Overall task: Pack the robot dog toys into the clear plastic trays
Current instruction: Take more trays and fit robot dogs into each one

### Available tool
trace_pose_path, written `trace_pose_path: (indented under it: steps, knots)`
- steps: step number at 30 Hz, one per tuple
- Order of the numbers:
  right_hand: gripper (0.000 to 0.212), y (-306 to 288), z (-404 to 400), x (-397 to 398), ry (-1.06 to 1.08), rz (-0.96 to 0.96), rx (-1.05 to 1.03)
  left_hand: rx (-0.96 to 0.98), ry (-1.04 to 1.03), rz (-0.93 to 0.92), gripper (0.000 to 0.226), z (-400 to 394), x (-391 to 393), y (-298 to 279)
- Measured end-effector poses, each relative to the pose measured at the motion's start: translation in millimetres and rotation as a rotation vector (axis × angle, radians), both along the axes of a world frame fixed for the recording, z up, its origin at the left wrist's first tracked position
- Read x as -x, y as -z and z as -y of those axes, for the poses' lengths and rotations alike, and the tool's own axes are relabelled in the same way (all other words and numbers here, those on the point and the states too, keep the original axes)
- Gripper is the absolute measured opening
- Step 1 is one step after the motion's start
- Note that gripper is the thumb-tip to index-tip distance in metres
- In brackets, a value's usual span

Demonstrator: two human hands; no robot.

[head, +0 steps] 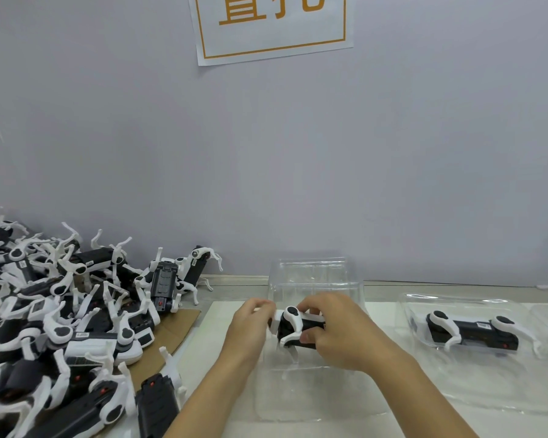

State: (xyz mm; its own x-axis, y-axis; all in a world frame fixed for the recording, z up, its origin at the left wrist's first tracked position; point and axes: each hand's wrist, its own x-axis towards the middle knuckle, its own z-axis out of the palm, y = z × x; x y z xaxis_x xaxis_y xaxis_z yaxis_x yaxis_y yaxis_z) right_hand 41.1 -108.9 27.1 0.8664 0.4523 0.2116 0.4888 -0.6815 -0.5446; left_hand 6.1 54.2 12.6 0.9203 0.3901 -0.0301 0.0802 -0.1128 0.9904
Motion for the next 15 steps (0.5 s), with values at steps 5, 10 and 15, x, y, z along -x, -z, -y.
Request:
trace_pose_path:
  steps: [5,10,15]
  knots:
    - [0.024,1.9,0.9,0.0,0.006,0.004,-0.012,0.032,0.047,-0.065,0.023,4.7,-7.5,1.3]
    - [0.024,3.2,0.8,-0.4,0.006,0.015,-0.015,0.084,0.043,-0.021,0.019,0.7,-5.8,7.7]
    - [0.021,4.1,0.2,-0.9,0.004,0.013,-0.012,0.045,0.048,-0.016,0.017,-1.3,-9.2,10.2]
